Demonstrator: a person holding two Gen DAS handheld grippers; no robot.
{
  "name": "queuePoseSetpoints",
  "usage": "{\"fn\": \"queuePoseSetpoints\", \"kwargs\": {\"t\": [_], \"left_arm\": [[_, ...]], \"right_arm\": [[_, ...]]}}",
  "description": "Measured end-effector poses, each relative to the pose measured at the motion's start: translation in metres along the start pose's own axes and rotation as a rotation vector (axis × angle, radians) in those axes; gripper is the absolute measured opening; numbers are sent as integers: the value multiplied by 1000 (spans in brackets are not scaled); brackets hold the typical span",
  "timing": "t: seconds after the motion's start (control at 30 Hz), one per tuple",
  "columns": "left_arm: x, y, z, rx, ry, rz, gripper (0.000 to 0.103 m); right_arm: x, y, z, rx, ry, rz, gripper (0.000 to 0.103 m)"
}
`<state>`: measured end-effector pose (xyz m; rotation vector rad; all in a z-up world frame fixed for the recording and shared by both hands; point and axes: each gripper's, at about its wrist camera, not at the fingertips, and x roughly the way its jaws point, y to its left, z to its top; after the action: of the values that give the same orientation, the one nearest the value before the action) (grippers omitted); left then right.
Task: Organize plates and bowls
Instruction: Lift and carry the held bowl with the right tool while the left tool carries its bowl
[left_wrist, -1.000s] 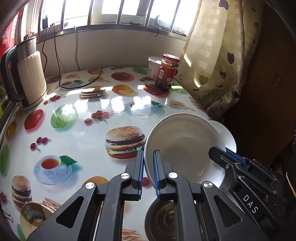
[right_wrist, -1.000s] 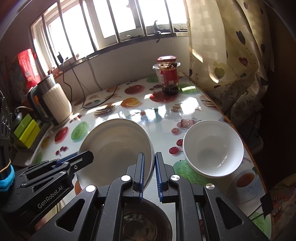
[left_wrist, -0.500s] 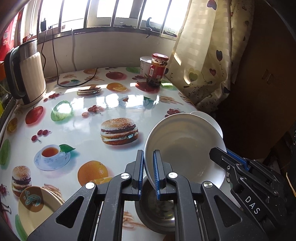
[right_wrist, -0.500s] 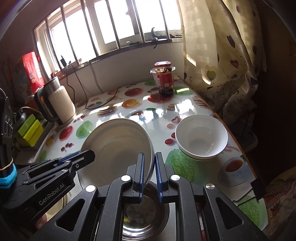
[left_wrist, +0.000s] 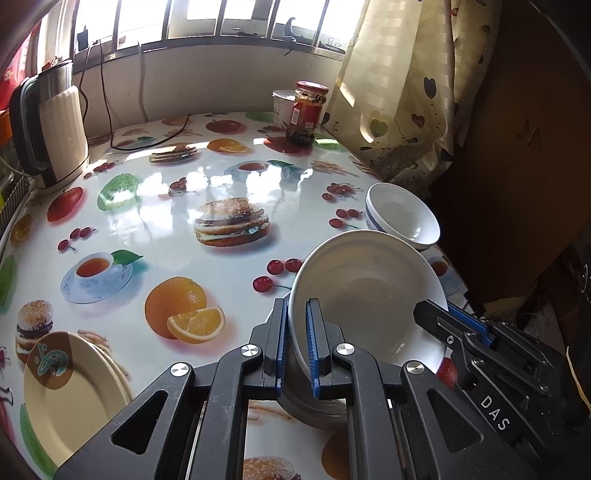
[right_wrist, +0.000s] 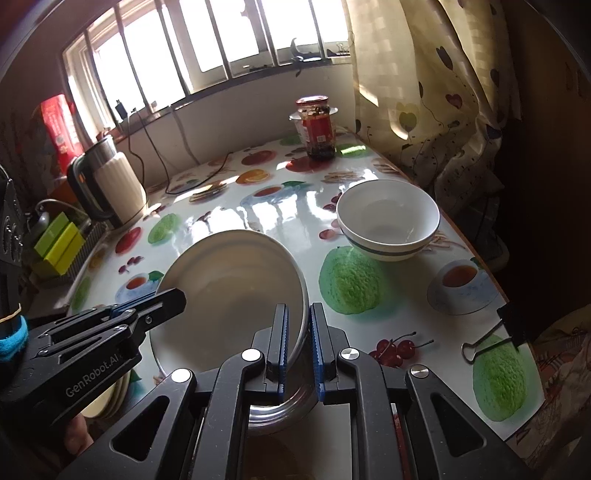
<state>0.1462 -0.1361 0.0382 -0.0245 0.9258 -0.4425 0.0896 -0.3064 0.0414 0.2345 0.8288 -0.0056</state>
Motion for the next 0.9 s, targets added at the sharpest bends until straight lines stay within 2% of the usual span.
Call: {"fn": "queuePoseSetpoints", "kwargs": {"t": [0.43, 0.9], "left_arm": [[9, 1, -13, -12, 45, 17, 10], [11, 2, -13, -19, 52, 22, 10]], "right_arm": [[8, -4, -16, 18, 42, 7, 12], [16, -5, -18, 19, 62, 8, 12]]}}
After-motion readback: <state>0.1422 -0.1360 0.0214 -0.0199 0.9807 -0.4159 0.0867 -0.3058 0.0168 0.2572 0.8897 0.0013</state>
